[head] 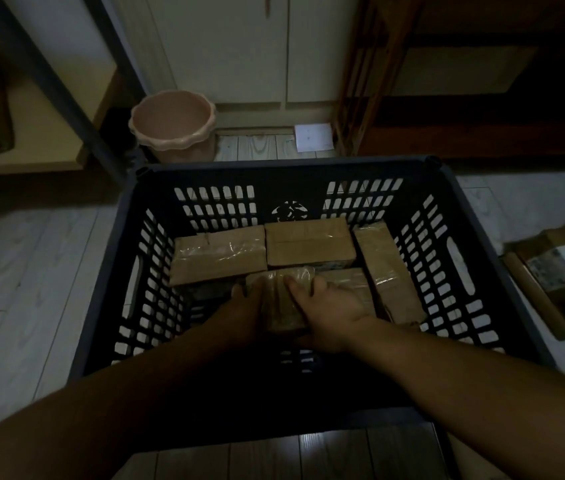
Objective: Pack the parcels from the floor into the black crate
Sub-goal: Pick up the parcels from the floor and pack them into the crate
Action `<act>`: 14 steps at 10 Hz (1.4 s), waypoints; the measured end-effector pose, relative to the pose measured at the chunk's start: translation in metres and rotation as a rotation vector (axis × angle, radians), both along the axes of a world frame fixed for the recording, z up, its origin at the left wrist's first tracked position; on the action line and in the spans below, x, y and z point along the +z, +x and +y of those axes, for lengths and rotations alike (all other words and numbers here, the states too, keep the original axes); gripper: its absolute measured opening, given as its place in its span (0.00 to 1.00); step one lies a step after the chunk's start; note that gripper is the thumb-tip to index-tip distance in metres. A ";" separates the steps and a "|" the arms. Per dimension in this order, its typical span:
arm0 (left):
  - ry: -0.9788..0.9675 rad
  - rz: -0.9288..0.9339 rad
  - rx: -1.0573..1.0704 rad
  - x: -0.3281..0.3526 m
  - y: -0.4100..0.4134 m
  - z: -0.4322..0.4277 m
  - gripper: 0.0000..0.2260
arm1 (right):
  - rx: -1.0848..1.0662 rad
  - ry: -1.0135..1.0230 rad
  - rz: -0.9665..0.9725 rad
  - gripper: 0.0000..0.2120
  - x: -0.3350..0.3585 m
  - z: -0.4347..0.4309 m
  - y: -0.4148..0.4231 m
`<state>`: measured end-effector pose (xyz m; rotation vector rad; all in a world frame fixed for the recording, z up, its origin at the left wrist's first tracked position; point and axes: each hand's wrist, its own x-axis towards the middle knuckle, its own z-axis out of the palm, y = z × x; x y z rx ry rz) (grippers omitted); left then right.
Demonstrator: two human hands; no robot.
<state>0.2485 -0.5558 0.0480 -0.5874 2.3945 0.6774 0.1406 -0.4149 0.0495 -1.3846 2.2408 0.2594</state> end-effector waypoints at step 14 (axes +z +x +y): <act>-0.537 0.151 -0.107 -0.023 -0.013 -0.053 0.41 | -0.022 0.202 0.041 0.37 -0.043 -0.006 -0.009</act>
